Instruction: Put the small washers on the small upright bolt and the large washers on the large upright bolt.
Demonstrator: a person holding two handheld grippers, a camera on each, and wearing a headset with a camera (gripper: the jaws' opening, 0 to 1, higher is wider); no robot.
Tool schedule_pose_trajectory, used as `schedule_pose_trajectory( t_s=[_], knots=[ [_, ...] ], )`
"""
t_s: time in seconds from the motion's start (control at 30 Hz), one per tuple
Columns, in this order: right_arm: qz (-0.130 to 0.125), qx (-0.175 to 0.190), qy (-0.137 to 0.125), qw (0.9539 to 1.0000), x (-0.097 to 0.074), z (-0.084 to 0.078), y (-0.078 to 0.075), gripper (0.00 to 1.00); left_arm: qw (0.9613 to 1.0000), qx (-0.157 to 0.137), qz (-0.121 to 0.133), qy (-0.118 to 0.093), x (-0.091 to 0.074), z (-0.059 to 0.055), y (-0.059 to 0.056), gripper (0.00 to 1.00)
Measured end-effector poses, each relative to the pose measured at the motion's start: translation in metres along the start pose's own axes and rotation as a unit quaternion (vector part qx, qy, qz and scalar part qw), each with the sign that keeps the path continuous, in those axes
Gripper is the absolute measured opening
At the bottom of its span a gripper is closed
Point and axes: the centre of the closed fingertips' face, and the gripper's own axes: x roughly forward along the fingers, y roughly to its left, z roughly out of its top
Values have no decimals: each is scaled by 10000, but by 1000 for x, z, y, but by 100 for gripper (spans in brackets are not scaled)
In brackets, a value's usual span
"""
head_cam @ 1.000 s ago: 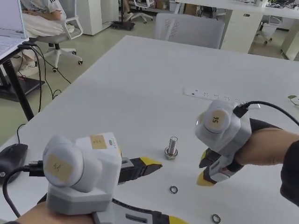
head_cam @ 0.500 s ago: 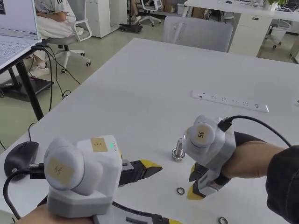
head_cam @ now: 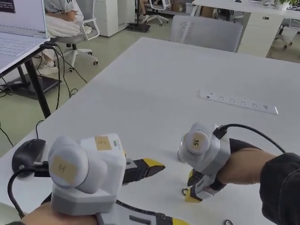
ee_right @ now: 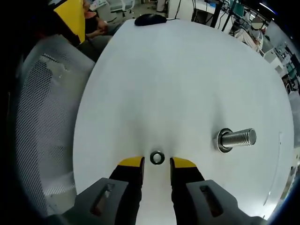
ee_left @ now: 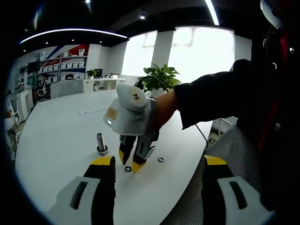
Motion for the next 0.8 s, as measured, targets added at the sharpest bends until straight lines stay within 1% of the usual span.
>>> schedule_pose_trajectory(
  t_s=[0.03,0.1,0.17,0.37,0.53,0.8],
  knots=[
    [3,6,-4,10000,0,0,0,23,10000,-2,-1,2,0,0,0,74],
    [-66,-130,49,9999,0,0,-1,22,10000,4,2,8,0,0,0,74],
    [-36,-123,53,9999,0,-1,0,21,10000,0,-3,2,1,0,0,74],
    [-51,-231,-20,9997,0,0,1,15,10000,-4,2,4,1,0,-1,74],
    [-42,-291,-55,9996,0,0,0,14,10000,-2,1,17,2,0,-2,74],
    [-26,-373,-29,9993,-1,-1,-1,14,10000,34,9,26,3,3,0,74]
  ],
)
